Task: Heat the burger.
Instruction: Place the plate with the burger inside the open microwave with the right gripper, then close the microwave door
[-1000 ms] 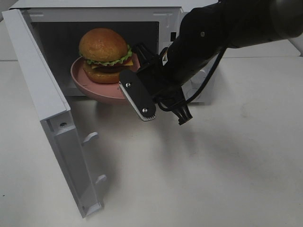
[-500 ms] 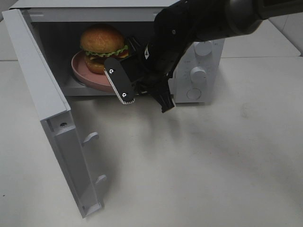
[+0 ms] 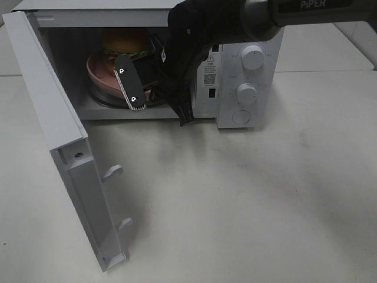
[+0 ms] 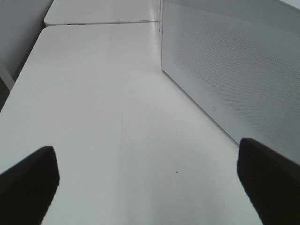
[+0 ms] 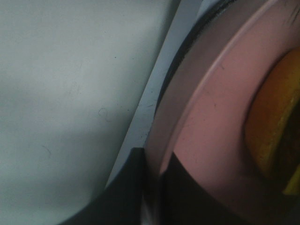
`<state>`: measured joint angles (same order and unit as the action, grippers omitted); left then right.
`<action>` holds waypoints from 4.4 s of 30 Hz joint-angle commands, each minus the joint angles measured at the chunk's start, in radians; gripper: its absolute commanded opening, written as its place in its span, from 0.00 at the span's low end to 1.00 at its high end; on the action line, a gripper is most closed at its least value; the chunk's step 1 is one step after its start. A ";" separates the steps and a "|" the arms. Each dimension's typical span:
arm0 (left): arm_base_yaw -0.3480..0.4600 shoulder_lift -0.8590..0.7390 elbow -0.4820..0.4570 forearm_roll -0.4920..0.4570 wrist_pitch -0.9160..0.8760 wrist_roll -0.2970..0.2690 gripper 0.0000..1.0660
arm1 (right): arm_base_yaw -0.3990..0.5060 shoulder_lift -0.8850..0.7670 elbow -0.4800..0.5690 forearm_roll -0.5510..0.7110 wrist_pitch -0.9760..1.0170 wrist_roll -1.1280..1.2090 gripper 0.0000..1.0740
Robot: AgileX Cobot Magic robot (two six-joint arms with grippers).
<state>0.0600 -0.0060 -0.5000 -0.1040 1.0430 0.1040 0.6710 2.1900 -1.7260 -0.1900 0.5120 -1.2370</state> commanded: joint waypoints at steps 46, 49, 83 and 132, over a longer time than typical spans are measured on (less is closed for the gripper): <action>-0.006 -0.019 0.002 -0.007 -0.003 -0.002 0.92 | -0.016 0.058 -0.128 0.068 -0.018 0.198 0.67; -0.006 -0.019 0.002 -0.007 -0.003 -0.002 0.92 | -0.016 0.034 -0.086 0.068 -0.037 0.198 0.67; -0.006 -0.019 0.002 -0.007 -0.003 -0.002 0.92 | -0.016 -0.458 0.655 0.033 -0.223 0.364 0.67; -0.006 -0.019 0.002 -0.007 -0.003 -0.002 0.92 | -0.016 -1.298 0.991 0.017 0.472 1.370 0.67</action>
<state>0.0600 -0.0060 -0.5000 -0.1040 1.0430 0.1040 0.6570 0.9330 -0.7380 -0.1680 0.9270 0.1260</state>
